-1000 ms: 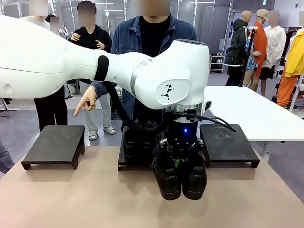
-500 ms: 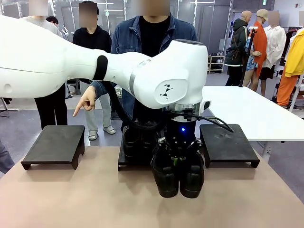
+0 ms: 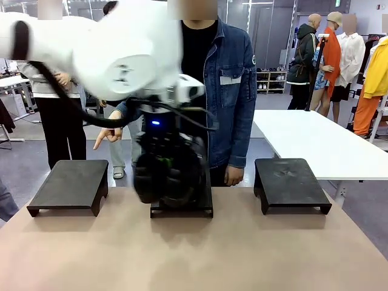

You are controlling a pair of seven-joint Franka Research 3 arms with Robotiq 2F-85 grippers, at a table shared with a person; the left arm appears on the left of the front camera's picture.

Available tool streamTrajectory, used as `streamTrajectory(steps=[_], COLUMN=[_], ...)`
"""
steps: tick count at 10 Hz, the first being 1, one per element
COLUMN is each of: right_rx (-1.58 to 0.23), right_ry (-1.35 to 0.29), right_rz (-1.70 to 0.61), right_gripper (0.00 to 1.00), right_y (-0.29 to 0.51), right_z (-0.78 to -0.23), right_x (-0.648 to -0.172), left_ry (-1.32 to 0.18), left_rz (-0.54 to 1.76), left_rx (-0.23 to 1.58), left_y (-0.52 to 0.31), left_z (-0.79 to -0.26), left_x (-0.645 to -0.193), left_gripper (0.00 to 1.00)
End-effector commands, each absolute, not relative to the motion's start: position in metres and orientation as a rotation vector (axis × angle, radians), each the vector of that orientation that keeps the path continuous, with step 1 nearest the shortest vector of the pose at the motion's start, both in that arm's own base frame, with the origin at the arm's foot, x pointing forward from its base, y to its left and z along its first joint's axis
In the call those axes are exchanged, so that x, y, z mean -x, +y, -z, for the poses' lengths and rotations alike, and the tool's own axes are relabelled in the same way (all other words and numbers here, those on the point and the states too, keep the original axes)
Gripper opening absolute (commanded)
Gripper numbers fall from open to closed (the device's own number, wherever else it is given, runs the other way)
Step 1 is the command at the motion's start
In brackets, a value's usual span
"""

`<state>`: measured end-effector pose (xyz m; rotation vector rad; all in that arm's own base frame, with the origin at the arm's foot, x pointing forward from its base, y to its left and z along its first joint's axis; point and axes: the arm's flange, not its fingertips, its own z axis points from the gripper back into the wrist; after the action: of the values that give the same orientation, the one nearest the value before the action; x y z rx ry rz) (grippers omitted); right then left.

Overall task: Place the shoes on the stand as instructed by the person.
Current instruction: Pick up another pair of Shoes and place it on the Shoes Stand indicated by the person.

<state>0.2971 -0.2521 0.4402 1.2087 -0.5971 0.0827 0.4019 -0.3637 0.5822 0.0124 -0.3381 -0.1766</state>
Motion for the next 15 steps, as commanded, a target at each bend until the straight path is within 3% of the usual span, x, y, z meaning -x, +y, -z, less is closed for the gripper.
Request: streamTrajectory(steps=[1,7,15], right_rx=[-1.213,-1.213,-1.213], right_ry=[-0.605,-0.605,-0.605], right_rz=[-0.086,-0.086,-0.086], right_gripper=[1.00,1.00,1.00], right_y=[-0.252,-0.252,-0.252], right_z=[-0.442,-0.442,-0.442], right_x=[-0.296,-0.296,-0.296], left_ry=[-0.401,-0.502,-0.494], left_rz=[0.147,0.113,0.069], left_rx=[0.033,0.072,-0.007], left_y=[-0.290,-0.092,-0.017], left_z=[-0.571,-0.559,-0.497], left_x=[-0.411,-0.489,-0.548], left_gripper=[0.07,0.07,0.07])
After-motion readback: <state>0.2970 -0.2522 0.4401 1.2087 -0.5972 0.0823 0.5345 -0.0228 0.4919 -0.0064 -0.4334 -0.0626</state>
